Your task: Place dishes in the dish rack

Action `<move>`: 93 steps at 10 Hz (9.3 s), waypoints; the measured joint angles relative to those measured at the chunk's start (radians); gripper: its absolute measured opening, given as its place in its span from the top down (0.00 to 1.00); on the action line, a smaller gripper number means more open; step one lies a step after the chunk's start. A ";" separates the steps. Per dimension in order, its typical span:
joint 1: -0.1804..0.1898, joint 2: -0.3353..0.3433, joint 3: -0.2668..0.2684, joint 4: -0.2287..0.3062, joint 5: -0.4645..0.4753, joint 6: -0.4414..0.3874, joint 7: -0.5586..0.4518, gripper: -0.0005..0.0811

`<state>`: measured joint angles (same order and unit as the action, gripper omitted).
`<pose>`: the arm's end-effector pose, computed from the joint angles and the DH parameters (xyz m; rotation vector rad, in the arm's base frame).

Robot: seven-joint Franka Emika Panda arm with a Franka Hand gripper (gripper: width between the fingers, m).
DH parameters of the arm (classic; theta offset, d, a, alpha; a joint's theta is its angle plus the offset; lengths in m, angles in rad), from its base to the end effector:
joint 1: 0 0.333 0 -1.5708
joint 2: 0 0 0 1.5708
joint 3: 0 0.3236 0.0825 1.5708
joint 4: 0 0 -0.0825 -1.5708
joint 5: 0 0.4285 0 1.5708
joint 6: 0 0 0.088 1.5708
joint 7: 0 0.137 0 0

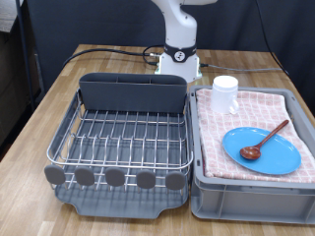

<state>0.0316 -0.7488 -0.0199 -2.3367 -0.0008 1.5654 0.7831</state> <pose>0.3549 0.0028 0.5624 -2.9111 1.1727 0.0405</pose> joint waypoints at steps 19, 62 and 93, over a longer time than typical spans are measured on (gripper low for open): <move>0.000 0.399 0.354 0.131 -0.037 0.380 0.909 0.01; 0.032 1.076 0.386 0.107 -0.841 1.014 1.716 0.01; 0.026 0.647 0.369 -0.164 -0.457 0.810 1.815 0.89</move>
<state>0.0572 -0.1020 0.3495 -2.5004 -0.4580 2.3758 2.5979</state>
